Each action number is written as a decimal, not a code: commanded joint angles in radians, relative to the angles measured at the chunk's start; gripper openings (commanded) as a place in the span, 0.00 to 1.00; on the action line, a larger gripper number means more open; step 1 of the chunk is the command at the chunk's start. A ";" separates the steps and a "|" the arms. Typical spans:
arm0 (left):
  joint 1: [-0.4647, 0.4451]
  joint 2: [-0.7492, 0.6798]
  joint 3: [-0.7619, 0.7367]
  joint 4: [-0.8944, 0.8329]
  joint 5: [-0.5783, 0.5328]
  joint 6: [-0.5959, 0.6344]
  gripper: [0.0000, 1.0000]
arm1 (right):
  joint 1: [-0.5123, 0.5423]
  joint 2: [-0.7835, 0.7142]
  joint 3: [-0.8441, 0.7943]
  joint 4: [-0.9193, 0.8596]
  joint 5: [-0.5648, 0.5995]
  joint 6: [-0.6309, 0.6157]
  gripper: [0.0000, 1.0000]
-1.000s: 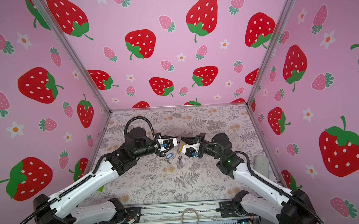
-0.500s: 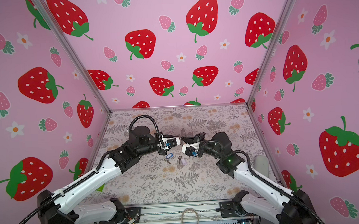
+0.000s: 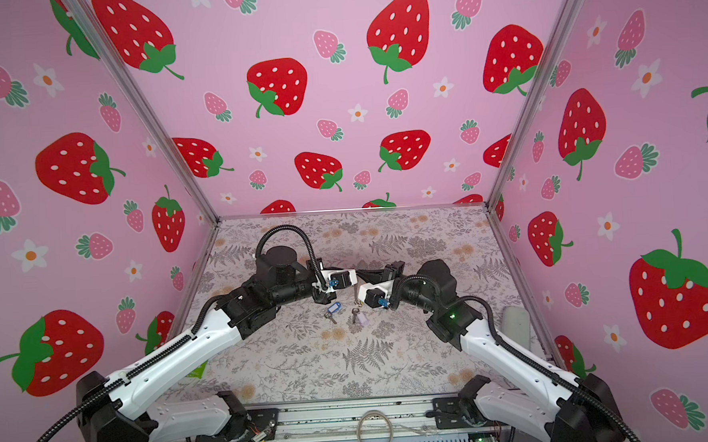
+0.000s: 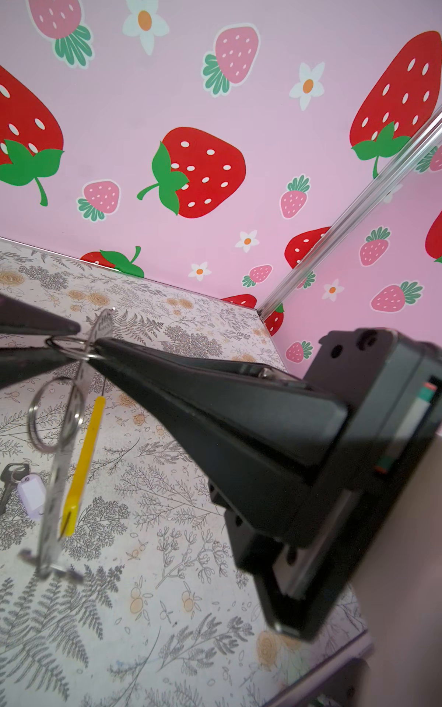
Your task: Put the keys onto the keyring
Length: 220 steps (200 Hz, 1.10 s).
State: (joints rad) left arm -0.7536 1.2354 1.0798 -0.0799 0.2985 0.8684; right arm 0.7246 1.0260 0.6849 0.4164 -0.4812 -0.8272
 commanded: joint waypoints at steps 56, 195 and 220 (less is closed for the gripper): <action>-0.005 -0.006 0.030 0.037 0.050 -0.001 0.00 | 0.000 -0.004 0.048 0.002 -0.028 0.047 0.01; 0.098 -0.021 -0.007 0.169 0.386 -0.188 0.00 | -0.074 0.015 0.099 0.042 -0.199 0.283 0.16; 0.105 -0.013 -0.008 0.179 0.399 -0.197 0.00 | -0.076 0.019 0.111 0.038 -0.217 0.296 0.15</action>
State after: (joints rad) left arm -0.6571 1.2163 1.0721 0.0532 0.6403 0.6914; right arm 0.6559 1.0412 0.7601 0.4324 -0.6456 -0.5655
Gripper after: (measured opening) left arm 0.044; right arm 0.152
